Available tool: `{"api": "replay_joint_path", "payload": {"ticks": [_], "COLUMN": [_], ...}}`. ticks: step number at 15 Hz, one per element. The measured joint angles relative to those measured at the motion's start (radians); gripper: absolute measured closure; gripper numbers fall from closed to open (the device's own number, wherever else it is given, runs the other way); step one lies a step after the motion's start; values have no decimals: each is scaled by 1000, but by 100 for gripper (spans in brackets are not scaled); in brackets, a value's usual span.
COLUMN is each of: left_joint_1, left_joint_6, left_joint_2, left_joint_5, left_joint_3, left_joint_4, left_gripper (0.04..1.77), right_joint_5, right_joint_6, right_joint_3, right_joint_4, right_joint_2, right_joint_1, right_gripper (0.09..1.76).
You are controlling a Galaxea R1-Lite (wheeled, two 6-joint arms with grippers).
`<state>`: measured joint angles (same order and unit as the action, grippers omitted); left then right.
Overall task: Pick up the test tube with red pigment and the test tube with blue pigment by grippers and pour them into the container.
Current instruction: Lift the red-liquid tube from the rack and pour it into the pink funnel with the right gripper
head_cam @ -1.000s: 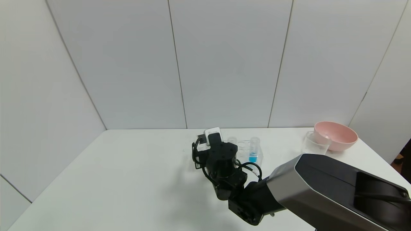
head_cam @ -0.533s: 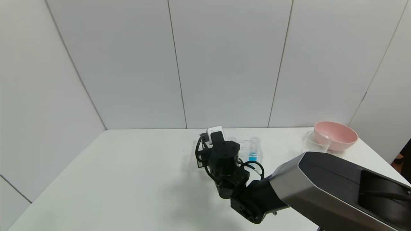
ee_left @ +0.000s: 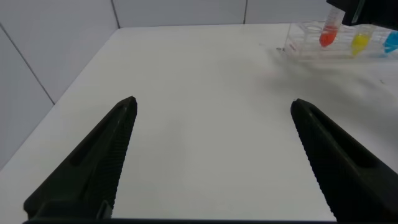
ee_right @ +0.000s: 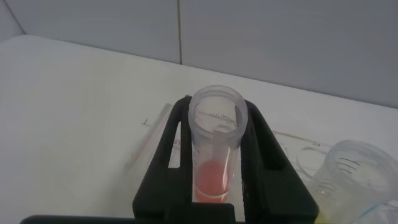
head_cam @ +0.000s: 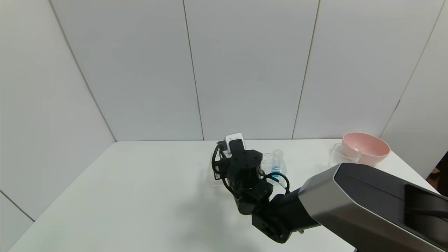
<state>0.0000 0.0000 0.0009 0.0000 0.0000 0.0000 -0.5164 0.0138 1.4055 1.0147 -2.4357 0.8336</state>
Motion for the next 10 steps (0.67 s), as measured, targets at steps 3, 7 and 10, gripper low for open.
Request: {"api": "replay_joint_path", "payload": {"ticks": [3, 7, 10], "left_joint_1": [0, 0, 0], "left_joint_6": [0, 0, 0], "left_joint_2": [0, 0, 0], "left_joint_5": [0, 0, 0], "left_joint_3": [0, 0, 0], "left_joint_4": [0, 0, 0], "left_gripper": [5, 5, 5], "right_joint_5": [2, 4, 3], "right_joint_6": [-6, -8, -17], "right_joint_3": [-2, 4, 8], "right_joint_4": [-49, -106, -106], "right_joint_2": [61, 135, 153], "right_joint_1": [8, 12, 10], "right_gripper": [135, 135, 135]}}
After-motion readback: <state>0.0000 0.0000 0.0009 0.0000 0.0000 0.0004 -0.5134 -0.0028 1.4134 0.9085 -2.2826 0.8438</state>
